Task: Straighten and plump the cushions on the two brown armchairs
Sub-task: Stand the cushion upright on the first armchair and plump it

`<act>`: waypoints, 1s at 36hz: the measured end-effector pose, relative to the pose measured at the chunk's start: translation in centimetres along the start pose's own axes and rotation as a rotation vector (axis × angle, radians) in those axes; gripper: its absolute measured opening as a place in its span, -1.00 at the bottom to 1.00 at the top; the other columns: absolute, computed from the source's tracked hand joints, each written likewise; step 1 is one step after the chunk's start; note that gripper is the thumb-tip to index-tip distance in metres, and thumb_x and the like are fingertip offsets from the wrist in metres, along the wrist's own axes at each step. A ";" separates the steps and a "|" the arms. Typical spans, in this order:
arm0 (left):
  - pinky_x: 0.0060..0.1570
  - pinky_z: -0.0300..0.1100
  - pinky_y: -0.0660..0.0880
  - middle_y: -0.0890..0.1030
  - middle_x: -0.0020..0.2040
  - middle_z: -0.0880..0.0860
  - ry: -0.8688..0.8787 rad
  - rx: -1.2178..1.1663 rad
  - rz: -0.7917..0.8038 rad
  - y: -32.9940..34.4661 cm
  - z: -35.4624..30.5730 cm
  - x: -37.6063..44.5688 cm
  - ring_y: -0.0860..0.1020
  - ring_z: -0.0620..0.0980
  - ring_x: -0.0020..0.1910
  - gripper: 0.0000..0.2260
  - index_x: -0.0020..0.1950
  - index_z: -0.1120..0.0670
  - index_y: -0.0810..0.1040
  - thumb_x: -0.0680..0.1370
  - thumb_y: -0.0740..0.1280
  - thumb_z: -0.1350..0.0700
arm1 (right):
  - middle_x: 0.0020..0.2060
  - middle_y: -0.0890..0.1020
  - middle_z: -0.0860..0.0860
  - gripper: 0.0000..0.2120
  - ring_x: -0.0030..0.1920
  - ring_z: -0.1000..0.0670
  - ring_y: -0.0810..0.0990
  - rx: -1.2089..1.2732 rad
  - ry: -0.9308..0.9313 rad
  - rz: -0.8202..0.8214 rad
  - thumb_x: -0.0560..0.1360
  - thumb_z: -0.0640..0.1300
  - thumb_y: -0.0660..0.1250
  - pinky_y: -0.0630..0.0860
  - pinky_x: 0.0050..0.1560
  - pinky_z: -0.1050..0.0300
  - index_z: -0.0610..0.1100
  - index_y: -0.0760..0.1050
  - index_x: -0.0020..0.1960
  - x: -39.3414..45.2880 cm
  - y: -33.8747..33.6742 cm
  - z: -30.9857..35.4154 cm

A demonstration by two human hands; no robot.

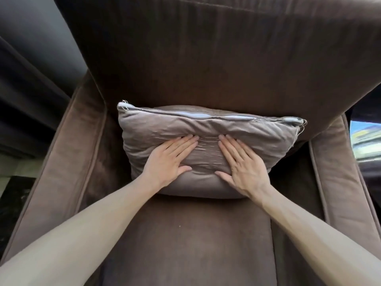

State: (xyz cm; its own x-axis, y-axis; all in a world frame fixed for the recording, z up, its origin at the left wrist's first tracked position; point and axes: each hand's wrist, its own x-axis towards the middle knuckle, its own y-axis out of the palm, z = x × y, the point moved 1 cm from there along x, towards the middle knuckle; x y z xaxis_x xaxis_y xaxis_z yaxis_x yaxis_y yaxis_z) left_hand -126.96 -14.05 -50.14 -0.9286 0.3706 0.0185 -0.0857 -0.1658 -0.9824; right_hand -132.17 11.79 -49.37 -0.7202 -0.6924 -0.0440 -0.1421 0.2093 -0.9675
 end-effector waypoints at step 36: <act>0.54 -0.07 0.06 0.20 0.60 -0.03 -0.079 -0.037 0.099 1.4 -2.2 -3.7 0.23 -0.05 0.56 -0.26 0.60 0.06 0.17 0.53 0.27 -0.26 | 0.66 0.07 -0.06 -0.15 0.64 -0.06 0.09 0.058 -0.027 0.139 0.54 0.20 0.26 -0.14 0.63 -0.03 -0.14 0.00 0.66 -1.5 1.8 5.1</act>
State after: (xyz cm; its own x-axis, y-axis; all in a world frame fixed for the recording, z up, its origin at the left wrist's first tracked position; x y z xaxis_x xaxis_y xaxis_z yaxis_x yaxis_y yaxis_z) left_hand -122.86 -13.61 -51.98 -0.9574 0.2811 -0.0655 0.0196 -0.1632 -0.9864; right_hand -127.83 9.70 -52.29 -0.7116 -0.6779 -0.1845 -0.0021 0.2647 -0.9643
